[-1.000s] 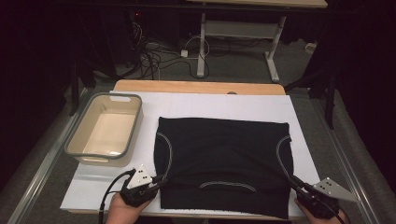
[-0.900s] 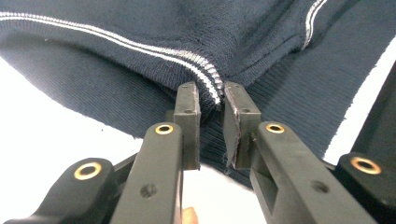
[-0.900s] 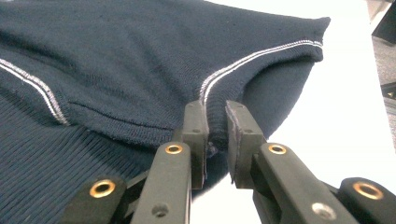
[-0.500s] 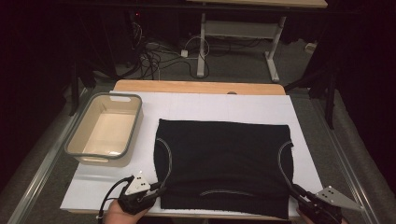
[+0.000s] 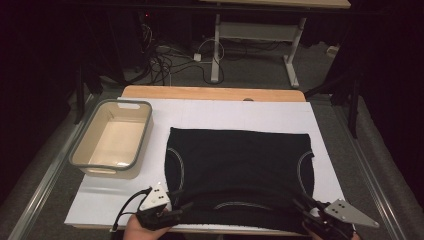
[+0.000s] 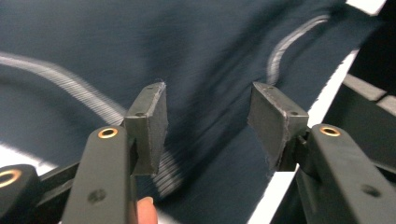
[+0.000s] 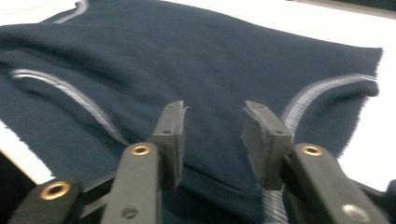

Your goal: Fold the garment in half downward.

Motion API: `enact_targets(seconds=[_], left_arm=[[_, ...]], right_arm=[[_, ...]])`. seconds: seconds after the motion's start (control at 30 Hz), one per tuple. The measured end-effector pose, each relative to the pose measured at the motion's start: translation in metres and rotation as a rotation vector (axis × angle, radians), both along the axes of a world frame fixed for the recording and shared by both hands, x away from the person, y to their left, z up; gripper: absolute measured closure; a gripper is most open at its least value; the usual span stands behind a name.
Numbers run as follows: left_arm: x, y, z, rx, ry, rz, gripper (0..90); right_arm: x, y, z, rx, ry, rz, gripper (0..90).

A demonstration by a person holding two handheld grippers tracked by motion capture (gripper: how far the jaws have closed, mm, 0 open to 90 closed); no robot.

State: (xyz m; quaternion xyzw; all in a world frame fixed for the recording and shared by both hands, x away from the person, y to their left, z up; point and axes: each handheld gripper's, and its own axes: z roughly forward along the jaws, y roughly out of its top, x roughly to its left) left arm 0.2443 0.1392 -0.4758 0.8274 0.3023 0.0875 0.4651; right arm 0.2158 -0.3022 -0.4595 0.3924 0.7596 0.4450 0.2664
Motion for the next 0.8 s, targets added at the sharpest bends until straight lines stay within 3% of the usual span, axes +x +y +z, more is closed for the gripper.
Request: enact_targets(seconds=[0.13,0.2,0.27,0.4,0.57,0.67,0.8], left_arm=[[0.006,-0.042,-0.001,0.043,0.017,-0.087,34.1],[0.007,-0.058,-0.003,0.060,0.008,-0.118,35.0],[0.010,-0.067,-0.006,0.066,0.001,-0.128,38.2],[0.012,-0.074,-0.018,0.112,0.007,-0.118,39.2],[0.009,-0.076,-0.019,0.139,-0.029,-0.080,57.3],[0.006,-0.078,-0.020,0.163,-0.059,-0.068,66.2],[0.006,-0.076,-0.020,0.146,-0.053,-0.069,74.0]], right_arm=[[0.003,0.027,-0.005,-0.024,0.010,0.095,73.8],[0.005,0.040,-0.008,-0.032,0.031,0.129,73.4],[0.008,0.052,-0.012,-0.058,0.051,0.151,67.1],[0.012,0.066,-0.019,-0.125,0.077,0.164,53.1],[0.019,0.069,-0.028,-0.173,0.128,0.149,50.9],[0.021,0.067,-0.030,-0.163,0.133,0.141,59.3],[0.021,0.063,-0.029,-0.131,0.125,0.142,74.6]])
